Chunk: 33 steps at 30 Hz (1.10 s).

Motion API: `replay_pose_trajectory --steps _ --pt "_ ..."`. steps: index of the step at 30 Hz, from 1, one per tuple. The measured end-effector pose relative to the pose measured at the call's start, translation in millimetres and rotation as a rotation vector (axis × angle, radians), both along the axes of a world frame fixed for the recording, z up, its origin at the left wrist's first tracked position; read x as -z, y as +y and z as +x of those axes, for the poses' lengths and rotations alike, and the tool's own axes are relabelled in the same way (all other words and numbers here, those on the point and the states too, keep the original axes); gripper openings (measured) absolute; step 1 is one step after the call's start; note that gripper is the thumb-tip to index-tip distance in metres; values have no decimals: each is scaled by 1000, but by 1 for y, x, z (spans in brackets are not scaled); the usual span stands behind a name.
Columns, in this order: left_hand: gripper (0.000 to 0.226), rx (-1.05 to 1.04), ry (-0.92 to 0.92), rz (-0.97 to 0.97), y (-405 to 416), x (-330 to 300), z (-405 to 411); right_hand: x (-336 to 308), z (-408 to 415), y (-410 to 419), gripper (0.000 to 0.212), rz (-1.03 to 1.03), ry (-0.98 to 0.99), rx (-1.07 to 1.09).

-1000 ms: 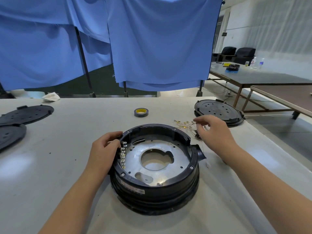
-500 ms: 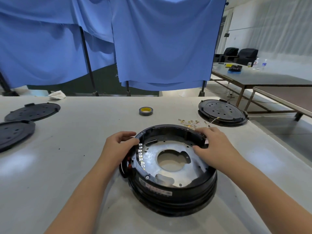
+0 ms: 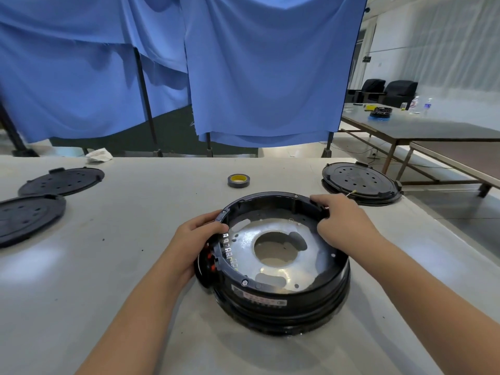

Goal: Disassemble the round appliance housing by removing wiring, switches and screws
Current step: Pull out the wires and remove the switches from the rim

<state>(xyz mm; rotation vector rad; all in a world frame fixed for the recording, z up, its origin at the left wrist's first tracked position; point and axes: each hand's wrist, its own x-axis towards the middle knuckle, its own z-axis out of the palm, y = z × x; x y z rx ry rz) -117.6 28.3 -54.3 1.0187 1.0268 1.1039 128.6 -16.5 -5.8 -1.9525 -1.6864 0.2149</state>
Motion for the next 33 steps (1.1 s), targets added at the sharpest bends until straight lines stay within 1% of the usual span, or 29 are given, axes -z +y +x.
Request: replay_pose_trajectory --steps 4,10,13,15,19,23,25,26,28,29,31,33 --pt "29 -35 -36 -14 0 2 8 -11 6 19 52 -57 -35 -23" --pt "29 -86 -27 5 0 12 24 -12 17 42 57 -95 -68 -95" --pt "27 -109 -32 5 -2 15 28 -4 22 52 60 -114 -22 -86" --pt "28 -124 4 27 -4 15 29 2 24 56 61 -120 24 -73" --pt "34 -111 71 68 -7 16 31 14 27 56 55 -115 38 -76" --pt "32 -104 94 83 -8 18 33 9 21 53 49 -22 -47 -136" --pt "33 -103 84 78 -7 19 34 4 10 50 40 59 -82 -189" --pt "34 -103 82 73 -7 19 35 1 2 47 33 71 -69 -224" --pt "34 -97 58 51 -5 20 37 -4 -18 40 20 19 -21 -311" --pt "33 -86 23 29 -4 19 38 -5 -30 38 18 -27 -8 -355" --pt "29 -44 -35 -17 -3 18 37 -4 -49 38 25 -96 -28 -420" --pt "30 6 -17 -19 -1 18 34 0 -62 40 31 -134 -51 -438"
